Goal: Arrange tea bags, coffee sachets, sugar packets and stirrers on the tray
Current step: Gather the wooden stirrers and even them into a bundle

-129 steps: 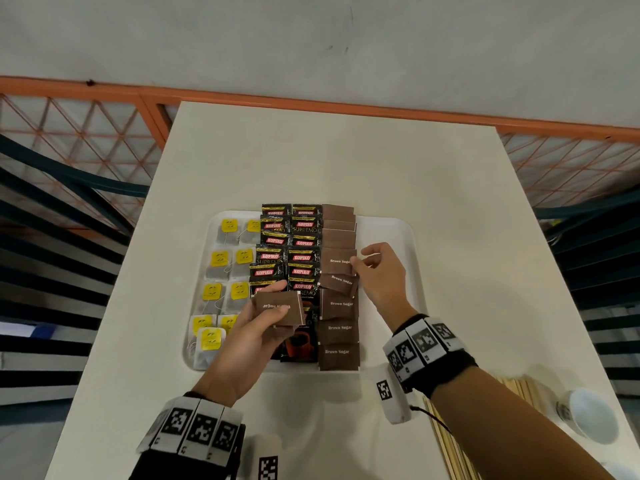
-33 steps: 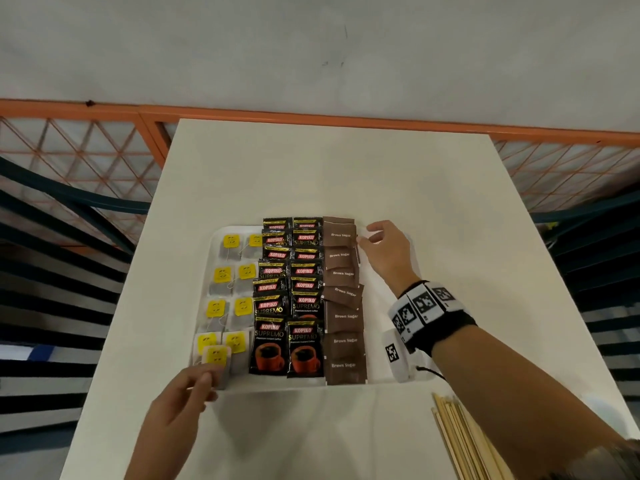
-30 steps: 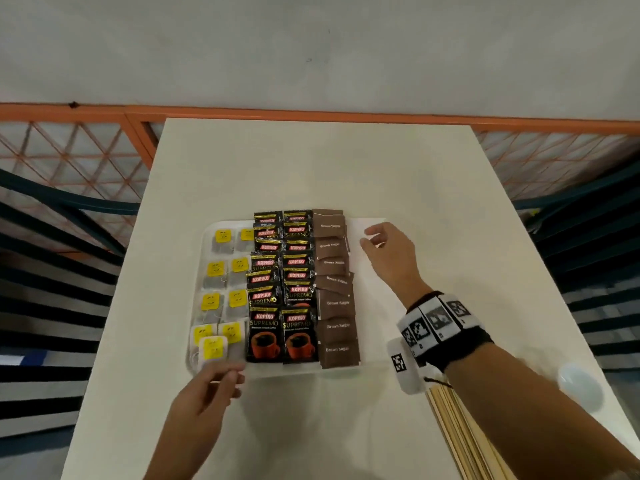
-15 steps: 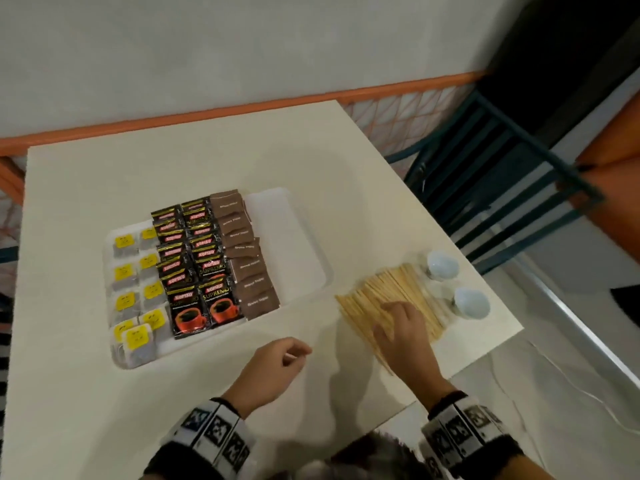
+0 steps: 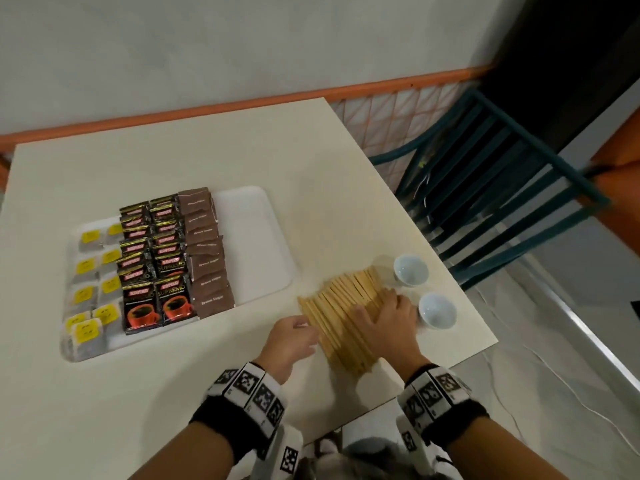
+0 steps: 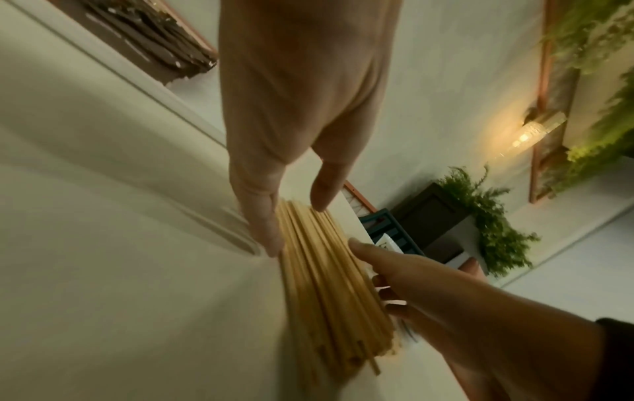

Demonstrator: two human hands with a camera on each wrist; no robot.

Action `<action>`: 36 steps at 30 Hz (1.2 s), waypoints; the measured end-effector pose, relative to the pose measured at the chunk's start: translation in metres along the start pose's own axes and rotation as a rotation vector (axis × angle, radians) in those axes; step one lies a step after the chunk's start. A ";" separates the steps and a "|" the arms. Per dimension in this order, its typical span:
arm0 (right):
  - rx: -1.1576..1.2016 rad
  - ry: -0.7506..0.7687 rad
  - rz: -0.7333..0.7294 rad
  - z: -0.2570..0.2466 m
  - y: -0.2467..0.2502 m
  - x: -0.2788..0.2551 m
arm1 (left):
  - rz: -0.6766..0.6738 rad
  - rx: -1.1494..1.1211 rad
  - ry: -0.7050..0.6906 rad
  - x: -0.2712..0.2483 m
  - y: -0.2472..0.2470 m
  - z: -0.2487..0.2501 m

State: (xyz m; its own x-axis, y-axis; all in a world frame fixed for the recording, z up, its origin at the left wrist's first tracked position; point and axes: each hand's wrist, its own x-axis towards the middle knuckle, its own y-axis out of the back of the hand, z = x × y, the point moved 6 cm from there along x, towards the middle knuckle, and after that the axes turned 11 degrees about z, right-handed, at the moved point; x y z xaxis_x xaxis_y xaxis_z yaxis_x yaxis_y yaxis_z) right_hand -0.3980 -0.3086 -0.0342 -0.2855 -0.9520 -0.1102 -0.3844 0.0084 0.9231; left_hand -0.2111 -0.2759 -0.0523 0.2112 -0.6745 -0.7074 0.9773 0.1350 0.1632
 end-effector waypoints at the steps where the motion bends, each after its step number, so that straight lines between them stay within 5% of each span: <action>1: 0.020 0.014 -0.024 -0.001 -0.001 0.000 | 0.023 -0.047 0.015 0.000 -0.004 0.000; 5: 0.156 0.022 -0.153 -0.007 -0.010 -0.004 | 0.121 -0.137 0.024 0.001 -0.018 0.002; 13: 0.224 0.101 -0.364 -0.027 -0.019 -0.012 | 0.114 -0.155 0.026 0.000 -0.035 0.011; 18: 0.278 0.313 -0.377 -0.052 -0.016 -0.020 | 0.199 -0.020 -0.016 0.001 -0.036 0.016; 28: 0.395 0.097 -0.403 -0.046 -0.022 -0.016 | 0.216 -0.123 0.129 0.006 -0.045 0.018; 36: 0.369 0.069 -0.393 -0.048 -0.033 -0.012 | 0.213 -0.152 0.167 0.011 -0.051 0.017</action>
State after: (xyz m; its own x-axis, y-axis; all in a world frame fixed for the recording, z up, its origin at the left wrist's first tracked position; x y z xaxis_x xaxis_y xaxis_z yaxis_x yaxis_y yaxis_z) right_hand -0.3397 -0.3117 -0.0451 -0.0049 -0.9230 -0.3849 -0.7366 -0.2570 0.6256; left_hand -0.2591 -0.3025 -0.0565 0.3991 -0.4922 -0.7736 0.8989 0.3766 0.2242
